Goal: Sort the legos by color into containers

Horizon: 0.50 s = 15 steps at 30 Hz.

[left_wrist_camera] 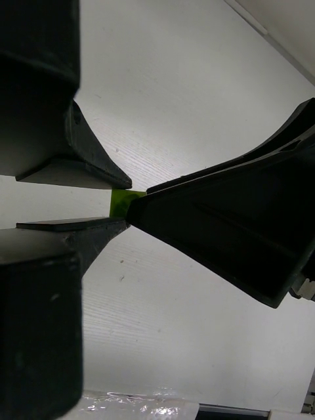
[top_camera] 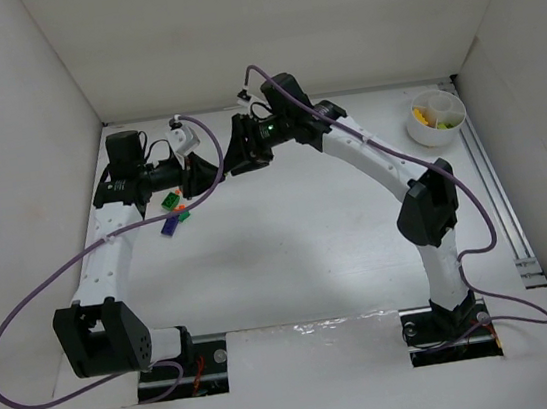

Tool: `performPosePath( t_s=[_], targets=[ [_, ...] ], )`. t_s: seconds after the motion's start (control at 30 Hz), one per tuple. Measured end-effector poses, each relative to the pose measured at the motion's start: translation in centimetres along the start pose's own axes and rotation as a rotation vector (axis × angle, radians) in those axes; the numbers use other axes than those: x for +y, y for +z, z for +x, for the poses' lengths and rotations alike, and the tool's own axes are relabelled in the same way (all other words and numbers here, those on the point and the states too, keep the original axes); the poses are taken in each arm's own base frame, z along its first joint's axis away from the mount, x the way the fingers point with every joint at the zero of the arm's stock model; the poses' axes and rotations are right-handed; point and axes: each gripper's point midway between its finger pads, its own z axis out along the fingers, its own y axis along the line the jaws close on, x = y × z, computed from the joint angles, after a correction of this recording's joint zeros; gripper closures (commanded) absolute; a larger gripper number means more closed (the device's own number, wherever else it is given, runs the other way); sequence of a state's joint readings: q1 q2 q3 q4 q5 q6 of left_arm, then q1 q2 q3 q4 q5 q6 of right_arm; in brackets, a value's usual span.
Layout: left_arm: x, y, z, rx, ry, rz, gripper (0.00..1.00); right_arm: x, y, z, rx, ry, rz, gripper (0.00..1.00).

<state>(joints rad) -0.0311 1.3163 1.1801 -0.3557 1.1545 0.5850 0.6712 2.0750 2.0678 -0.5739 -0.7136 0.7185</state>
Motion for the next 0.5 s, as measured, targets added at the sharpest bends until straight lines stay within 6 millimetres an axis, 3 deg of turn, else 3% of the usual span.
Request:
performPosePath(
  t_s=[0.27, 0.5],
  targets=[
    [0.0, 0.0, 0.0, 0.0, -0.006, 0.0, 0.93, 1.1, 0.0, -0.1, -0.005, -0.025, -0.015, 0.54],
    [0.0, 0.0, -0.1, -0.002, -0.003, -0.001, 0.93, 1.8, 0.0, -0.1, -0.011, -0.042, -0.02, 0.64]
  ],
)
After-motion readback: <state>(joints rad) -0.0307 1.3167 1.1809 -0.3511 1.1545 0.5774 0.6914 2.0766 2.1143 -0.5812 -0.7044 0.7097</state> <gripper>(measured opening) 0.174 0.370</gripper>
